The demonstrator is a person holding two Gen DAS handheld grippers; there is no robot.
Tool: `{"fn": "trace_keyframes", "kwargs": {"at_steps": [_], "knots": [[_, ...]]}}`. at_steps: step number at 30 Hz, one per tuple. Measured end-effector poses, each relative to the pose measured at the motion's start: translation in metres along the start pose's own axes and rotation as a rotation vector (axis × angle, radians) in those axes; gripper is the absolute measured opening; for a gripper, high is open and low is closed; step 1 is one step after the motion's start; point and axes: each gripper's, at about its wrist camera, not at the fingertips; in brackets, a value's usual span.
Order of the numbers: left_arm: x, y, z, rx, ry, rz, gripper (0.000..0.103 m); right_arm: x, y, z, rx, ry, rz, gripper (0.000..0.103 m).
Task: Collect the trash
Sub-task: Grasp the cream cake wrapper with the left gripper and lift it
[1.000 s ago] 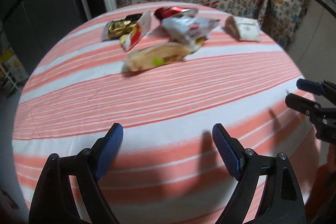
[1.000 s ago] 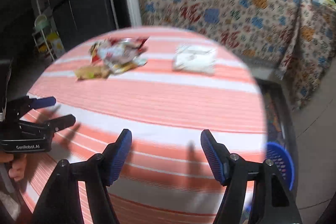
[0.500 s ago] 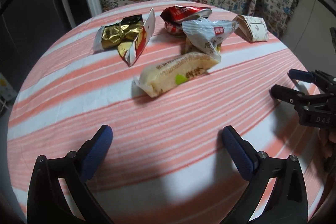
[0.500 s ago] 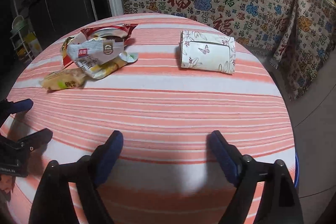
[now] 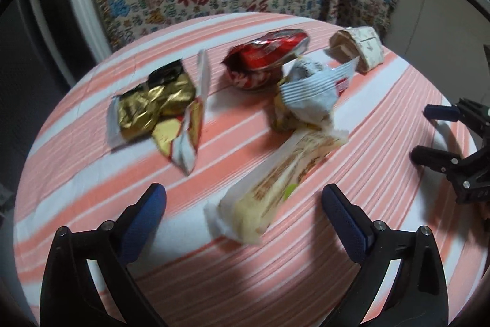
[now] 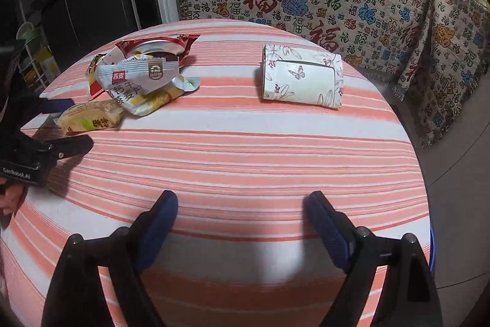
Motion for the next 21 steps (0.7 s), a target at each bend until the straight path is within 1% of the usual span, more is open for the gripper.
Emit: {"fn": "trace_keyframes", "kwargs": {"at_steps": [1,2,3,4,5,6,7,8,9,13,15,19,21], "knots": [[0.004,0.003,-0.001,0.006,-0.017,-0.02,0.092,0.0,0.0,0.0,0.0,0.0,0.0,0.089],[0.009,0.006,-0.002,0.011,-0.034,-0.041,0.086,0.0,0.0,0.0,0.0,0.0,0.0,0.089],[0.013,0.008,-0.002,0.018,-0.044,-0.053,0.077,0.001,0.0,0.0,0.0,0.001,0.001,0.089],[0.017,0.009,0.0,0.029,-0.05,-0.061,0.071,0.001,0.0,0.0,0.0,0.001,0.001,0.089],[0.018,0.01,0.001,0.033,-0.053,-0.06,0.054,0.001,0.0,0.0,0.0,0.001,0.001,0.089],[0.019,0.01,0.003,0.039,-0.059,-0.05,0.044,0.001,0.0,0.0,0.001,0.001,0.001,0.089],[0.018,0.008,0.005,0.043,-0.067,-0.029,0.037,0.002,0.0,0.0,0.001,0.001,0.001,0.089],[0.018,0.005,0.009,0.044,-0.072,-0.004,0.028,0.002,0.0,0.0,0.001,0.001,0.001,0.089],[0.018,0.001,0.012,0.043,-0.071,0.017,0.024,0.002,0.0,0.0,0.001,0.001,0.001,0.089],[0.021,-0.021,0.036,0.0,0.024,0.123,0.023,0.002,0.0,0.0,0.001,0.002,0.0,0.089],[0.022,-0.034,0.056,-0.011,0.086,0.2,0.023,0.002,0.0,0.0,0.002,0.002,0.0,0.089],[0.017,-0.063,0.092,0.002,0.178,0.368,0.023,0.002,-0.001,0.0,0.002,0.002,0.0,0.089],[0.013,-0.076,0.099,0.004,0.238,0.403,0.026,0.003,-0.001,0.001,0.002,0.002,0.0,0.089]]}}
Point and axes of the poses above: each gripper's, at about its wrist camera, not at the fingertips, and z roughly against the way its jaws point, x to its right, y to its top, and after that the axes turned 11 degrees about -z, right-handed
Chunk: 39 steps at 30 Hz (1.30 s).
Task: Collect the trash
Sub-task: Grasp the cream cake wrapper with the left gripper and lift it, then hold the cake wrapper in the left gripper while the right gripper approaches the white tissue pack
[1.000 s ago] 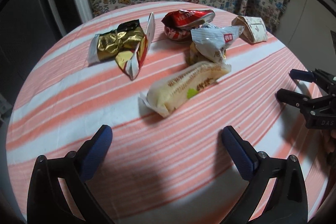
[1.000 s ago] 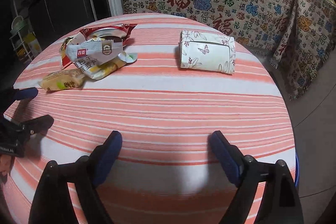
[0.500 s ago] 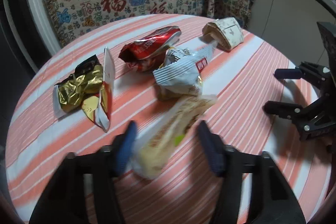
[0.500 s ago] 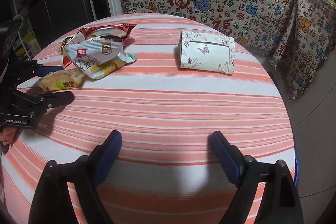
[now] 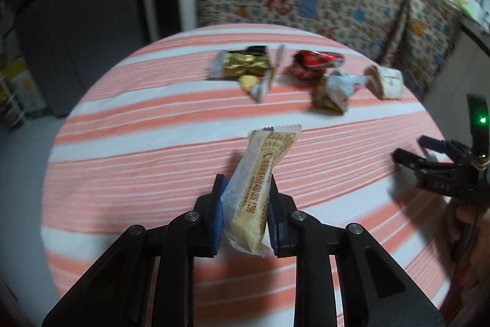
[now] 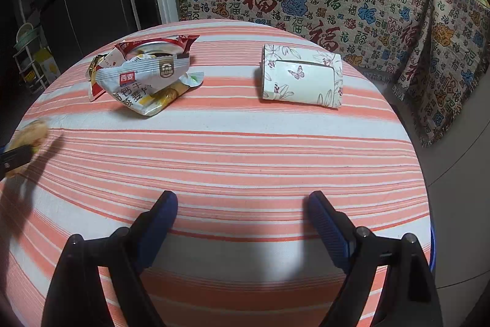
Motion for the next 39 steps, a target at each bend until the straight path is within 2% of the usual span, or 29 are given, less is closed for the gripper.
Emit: {"fn": "trace_keyframes", "kwargs": {"at_steps": [2,4,6,10,11,12,15,17,23,27,29,31,36,39], "knots": [[-0.006,-0.004,-0.006,-0.016,0.023,0.017,0.033,0.0,0.0,0.0,0.0,0.0,0.0,0.089],[-0.008,-0.006,-0.015,-0.027,0.013,0.027,0.047,0.0,0.0,0.0,0.0,0.0,0.0,0.089],[-0.005,-0.005,-0.022,-0.029,0.038,0.006,0.069,0.0,0.0,0.0,0.0,0.001,0.0,0.089],[0.002,-0.004,-0.038,-0.063,0.072,-0.036,0.072,0.001,0.0,0.0,0.0,0.0,0.0,0.089],[0.001,-0.004,-0.041,-0.065,0.072,-0.032,0.076,0.001,0.0,0.0,0.0,0.001,0.0,0.089],[-0.001,-0.004,-0.042,-0.06,0.08,-0.023,0.084,0.001,0.0,0.0,0.0,0.001,-0.001,0.089],[-0.011,-0.004,-0.049,-0.073,0.103,0.023,0.1,0.001,0.001,0.001,0.0,0.002,-0.001,0.089],[-0.019,-0.005,-0.052,-0.082,0.092,0.051,0.102,0.001,0.001,0.0,0.0,0.003,-0.002,0.089],[-0.017,-0.004,-0.052,-0.084,0.092,0.05,0.103,0.002,0.001,0.001,-0.001,0.005,-0.003,0.089],[-0.017,-0.002,-0.053,-0.082,0.088,0.046,0.103,0.019,0.007,0.005,0.016,0.066,-0.079,0.089],[-0.017,-0.002,-0.053,-0.082,0.088,0.046,0.103,0.033,0.019,0.006,0.037,0.03,-0.098,0.089],[-0.018,-0.001,-0.053,-0.082,0.088,0.046,0.103,0.038,0.034,0.009,0.049,0.03,-0.076,0.089],[-0.018,-0.001,-0.053,-0.082,0.088,0.046,0.103,0.022,0.074,0.018,0.086,0.025,-0.006,0.088],[-0.018,-0.001,-0.054,-0.082,0.088,0.046,0.103,0.035,0.086,0.008,0.074,-0.02,-0.051,0.088]]}}
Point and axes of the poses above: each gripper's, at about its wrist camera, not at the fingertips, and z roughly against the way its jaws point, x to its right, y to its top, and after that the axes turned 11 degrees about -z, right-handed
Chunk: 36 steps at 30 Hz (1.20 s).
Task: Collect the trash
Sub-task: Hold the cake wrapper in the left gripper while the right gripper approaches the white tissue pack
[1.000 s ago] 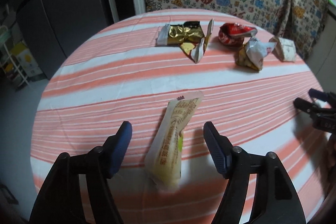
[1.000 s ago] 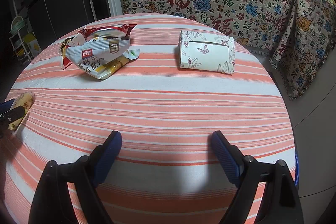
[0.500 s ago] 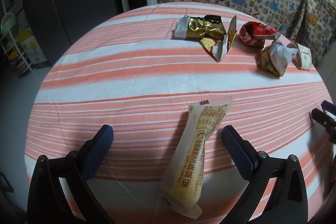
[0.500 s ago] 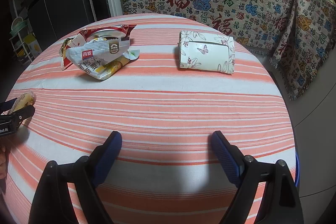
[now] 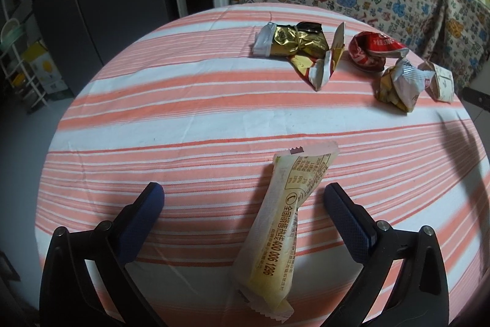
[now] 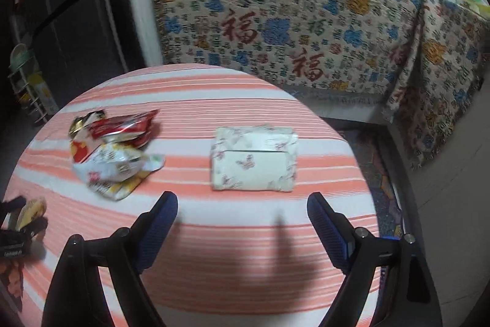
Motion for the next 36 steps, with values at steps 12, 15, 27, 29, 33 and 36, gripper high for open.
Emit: {"fn": "trace_keyframes", "kwargs": {"at_steps": [12,15,27,29,33,36], "knots": [[0.0,0.0,0.0,0.0,0.0,0.0,0.103,0.008,0.008,-0.047,-0.12,0.171,-0.059,0.08],[-0.001,0.0,0.0,-0.001,-0.001,-0.001,0.103,-0.014,-0.011,-0.025,-0.227,0.494,0.018,0.078],[-0.002,0.001,-0.001,0.0,-0.002,-0.002,0.103,0.048,0.023,-0.057,-0.101,0.175,-0.044,0.08],[-0.002,0.001,-0.002,0.0,-0.002,-0.002,0.103,0.029,0.02,-0.061,-0.136,0.258,-0.007,0.08],[-0.002,0.001,-0.002,0.0,-0.002,-0.002,0.103,-0.014,-0.009,-0.018,-0.252,0.545,0.124,0.078],[-0.002,0.001,-0.002,0.001,-0.003,-0.003,0.103,-0.022,-0.016,0.014,-0.18,0.493,0.266,0.082]]}}
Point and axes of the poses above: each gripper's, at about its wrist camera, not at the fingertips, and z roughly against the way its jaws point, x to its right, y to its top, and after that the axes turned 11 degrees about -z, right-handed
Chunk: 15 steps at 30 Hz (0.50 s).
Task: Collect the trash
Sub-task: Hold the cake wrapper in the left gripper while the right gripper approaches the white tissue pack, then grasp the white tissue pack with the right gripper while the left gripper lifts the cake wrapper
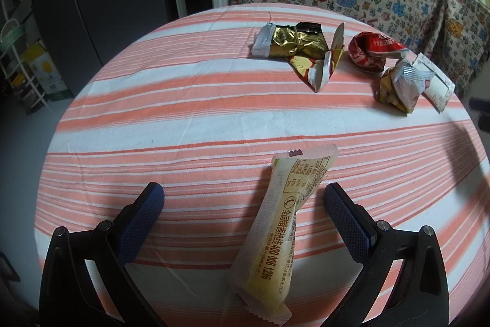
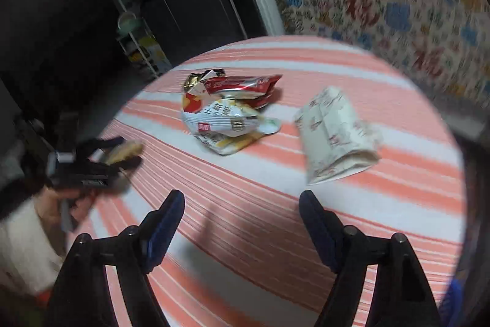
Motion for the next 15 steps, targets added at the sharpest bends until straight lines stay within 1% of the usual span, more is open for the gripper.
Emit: {"fn": "trace_keyframes", "kwargs": {"at_steps": [1,2,3,4,6,8,9,11,12,13,14,15], "knots": [[0.0,0.0,0.0,0.0,0.0,0.0,0.103,0.002,0.004,0.001,0.027,-0.128,0.034,0.083],[0.0,0.0,0.0,0.0,0.0,0.0,0.103,0.006,0.008,0.0,0.046,-0.22,0.057,0.084],[0.0,0.0,0.0,0.0,0.0,0.0,0.103,0.011,0.015,-0.003,0.058,-0.272,0.057,0.085],[0.0,0.0,0.0,0.0,0.0,0.0,0.103,0.018,0.023,-0.008,0.052,-0.272,0.037,0.085],[0.0,0.0,0.0,0.0,0.0,0.0,0.103,0.028,0.04,-0.025,0.019,-0.238,0.007,0.088],[-0.001,0.0,0.0,0.0,0.0,0.0,0.103,0.029,0.048,-0.048,0.002,-0.257,0.034,0.092],[-0.001,0.0,0.0,0.0,0.0,0.0,0.103,0.026,0.051,-0.065,-0.006,-0.28,0.059,0.095],[-0.001,0.0,0.0,0.0,-0.002,-0.002,0.103,0.03,0.054,-0.088,-0.03,-0.348,0.074,0.096],[-0.001,0.0,0.0,0.0,-0.002,-0.002,0.103,0.034,0.057,-0.092,-0.002,-0.311,0.023,0.095],[-0.001,0.0,-0.001,0.0,-0.002,-0.003,0.103,0.046,0.05,-0.085,-0.005,-0.299,-0.026,0.092],[-0.001,0.0,-0.001,0.0,-0.003,-0.002,0.103,0.049,0.047,-0.078,0.03,-0.316,-0.064,0.073],[-0.001,0.0,0.0,0.0,-0.001,-0.002,0.103,0.051,0.044,-0.072,0.051,-0.348,-0.085,0.071]]}}
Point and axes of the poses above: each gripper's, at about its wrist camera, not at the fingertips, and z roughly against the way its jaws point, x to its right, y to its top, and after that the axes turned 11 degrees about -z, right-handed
